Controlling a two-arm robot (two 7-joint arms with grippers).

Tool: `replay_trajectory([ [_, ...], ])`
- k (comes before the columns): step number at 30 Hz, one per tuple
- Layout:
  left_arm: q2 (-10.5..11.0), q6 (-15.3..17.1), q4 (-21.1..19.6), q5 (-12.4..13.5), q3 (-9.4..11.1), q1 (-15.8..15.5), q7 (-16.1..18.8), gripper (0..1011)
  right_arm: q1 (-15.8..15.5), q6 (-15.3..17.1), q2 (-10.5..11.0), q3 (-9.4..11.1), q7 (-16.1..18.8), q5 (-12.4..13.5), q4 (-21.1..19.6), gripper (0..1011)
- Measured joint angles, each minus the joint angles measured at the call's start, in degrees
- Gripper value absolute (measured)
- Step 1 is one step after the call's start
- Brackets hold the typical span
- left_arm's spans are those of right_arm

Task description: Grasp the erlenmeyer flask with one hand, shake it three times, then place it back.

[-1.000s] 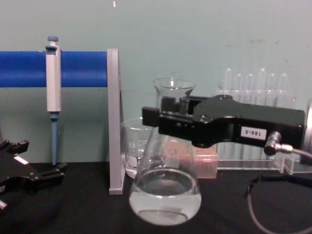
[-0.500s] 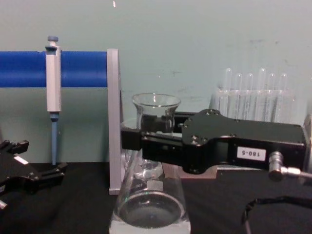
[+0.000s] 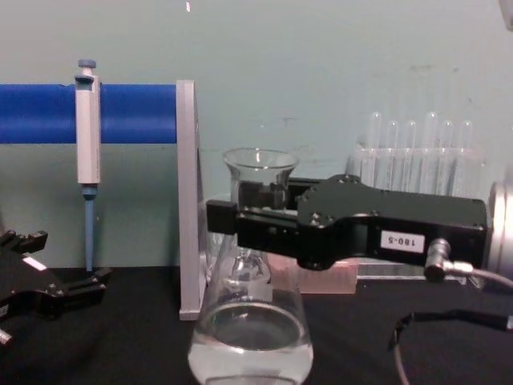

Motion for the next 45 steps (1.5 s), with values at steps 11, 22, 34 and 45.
replay_trajectory([
  [11, 0.00, 0.00, 0.00, 0.00, 0.00, 0.00, 0.00, 1001, 0.81, -0.48, -2.07, 2.64, -5.23, -2.03, 3.03, 458],
  [22, 0.00, 0.00, 0.00, 0.00, 0.00, 0.00, 0.00, 1001, 1.15, -0.54, -3.93, 6.55, -10.17, -4.31, 6.33, 457],
  [34, 0.00, 0.00, 0.00, 0.00, 0.00, 0.00, 0.00, 1001, 1.33, -0.44, -5.22, 10.49, -13.79, -6.14, 8.85, 457],
  [45, 0.00, 0.00, 0.00, 0.00, 0.00, 0.00, 0.00, 1001, 0.59, -0.28, -5.91, 13.94, -16.03, -7.61, 9.71, 457],
])
